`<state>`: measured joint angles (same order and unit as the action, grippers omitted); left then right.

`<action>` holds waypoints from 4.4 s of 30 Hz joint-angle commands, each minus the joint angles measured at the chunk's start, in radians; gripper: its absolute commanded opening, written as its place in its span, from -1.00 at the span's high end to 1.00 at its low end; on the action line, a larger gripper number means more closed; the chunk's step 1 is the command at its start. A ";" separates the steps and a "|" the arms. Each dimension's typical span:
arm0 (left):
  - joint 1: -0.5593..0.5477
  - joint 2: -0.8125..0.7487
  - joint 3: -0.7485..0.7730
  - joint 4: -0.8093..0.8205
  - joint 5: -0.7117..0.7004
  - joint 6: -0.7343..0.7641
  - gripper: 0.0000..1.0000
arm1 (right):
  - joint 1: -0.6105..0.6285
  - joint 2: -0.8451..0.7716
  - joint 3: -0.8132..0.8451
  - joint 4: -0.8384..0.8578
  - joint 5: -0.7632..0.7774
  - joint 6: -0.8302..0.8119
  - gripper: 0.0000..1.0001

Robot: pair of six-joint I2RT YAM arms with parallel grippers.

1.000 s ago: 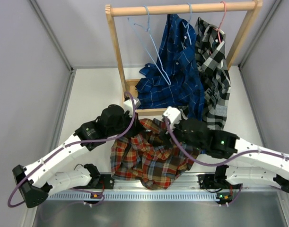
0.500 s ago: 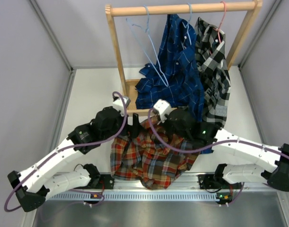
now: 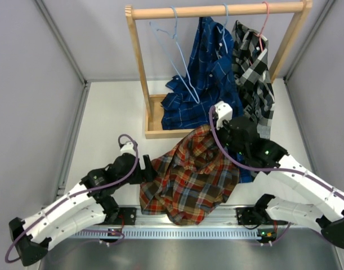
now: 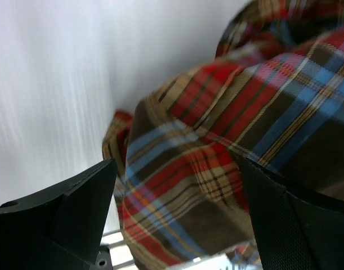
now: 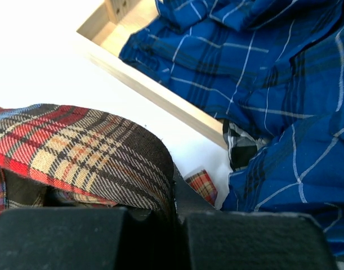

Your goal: Place the shirt on the hanger

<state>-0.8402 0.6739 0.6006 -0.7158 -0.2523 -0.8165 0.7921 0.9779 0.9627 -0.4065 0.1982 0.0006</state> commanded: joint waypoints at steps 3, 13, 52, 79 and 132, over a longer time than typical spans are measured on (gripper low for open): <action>-0.002 -0.230 -0.073 0.055 0.195 -0.082 -0.89 | -0.059 0.051 0.064 -0.034 -0.046 0.007 1.00; -0.005 -0.199 -0.087 0.059 0.268 -0.090 -0.86 | -0.129 0.182 0.162 -0.055 -0.068 0.022 1.00; -0.234 0.073 -0.105 0.099 0.094 -0.148 -0.26 | -0.315 0.522 0.435 -0.176 -0.106 0.087 1.00; 0.772 0.435 0.668 -0.057 -0.138 0.284 1.00 | -0.142 0.056 0.027 0.038 -0.391 0.301 1.00; -0.102 0.596 0.260 0.650 -0.413 0.439 0.05 | 0.039 0.255 0.036 0.167 -0.175 0.520 1.00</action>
<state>-0.9558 1.2949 0.8501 -0.1989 -0.6670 -0.4545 0.8345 1.2823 0.9928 -0.2577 0.0406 0.5385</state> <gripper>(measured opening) 0.480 0.008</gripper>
